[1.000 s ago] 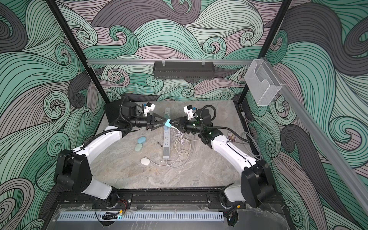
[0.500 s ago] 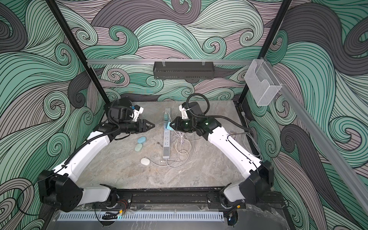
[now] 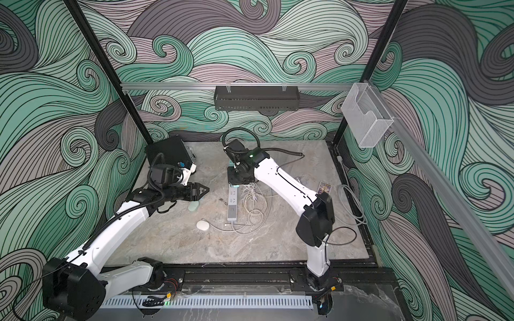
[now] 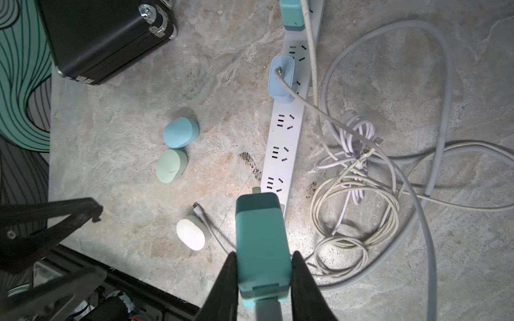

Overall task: Charge the bluetooth headset
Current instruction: Insert the plug into the socket.

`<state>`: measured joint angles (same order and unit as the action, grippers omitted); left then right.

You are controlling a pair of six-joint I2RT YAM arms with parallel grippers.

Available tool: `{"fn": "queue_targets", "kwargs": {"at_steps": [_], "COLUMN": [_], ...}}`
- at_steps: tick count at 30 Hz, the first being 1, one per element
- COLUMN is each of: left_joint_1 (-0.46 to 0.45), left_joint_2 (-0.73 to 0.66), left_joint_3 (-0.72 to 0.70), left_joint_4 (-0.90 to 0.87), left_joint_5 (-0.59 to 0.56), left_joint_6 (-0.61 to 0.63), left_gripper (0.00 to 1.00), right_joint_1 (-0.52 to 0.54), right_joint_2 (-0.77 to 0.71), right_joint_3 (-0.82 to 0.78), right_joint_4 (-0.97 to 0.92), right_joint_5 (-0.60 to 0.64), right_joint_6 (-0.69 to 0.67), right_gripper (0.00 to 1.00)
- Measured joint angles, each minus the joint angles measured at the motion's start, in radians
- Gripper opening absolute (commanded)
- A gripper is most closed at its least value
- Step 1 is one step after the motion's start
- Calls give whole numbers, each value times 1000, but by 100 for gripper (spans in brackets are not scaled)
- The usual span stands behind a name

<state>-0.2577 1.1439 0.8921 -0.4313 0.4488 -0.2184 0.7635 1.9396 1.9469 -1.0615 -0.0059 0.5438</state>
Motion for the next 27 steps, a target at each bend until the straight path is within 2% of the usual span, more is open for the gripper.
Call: {"fn": "queue_targets", "kwargs": {"at_steps": [7, 13, 27], "left_joint_1": [0, 0, 0], "left_joint_2": [0, 0, 0], "left_joint_3": [-26, -33, -68], "left_joint_4": [36, 49, 71], "left_joint_5": [-24, -44, -45], "left_joint_6": [0, 16, 37], "left_gripper": [59, 59, 59], "right_joint_1": [0, 0, 0], "right_joint_2": [144, 206, 309], "right_joint_3": [101, 150, 161], "right_joint_4": [-76, -109, -144], "right_joint_5": [-2, -22, -115], "right_joint_6": [-42, -60, -69], "right_gripper": [0, 0, 0]}}
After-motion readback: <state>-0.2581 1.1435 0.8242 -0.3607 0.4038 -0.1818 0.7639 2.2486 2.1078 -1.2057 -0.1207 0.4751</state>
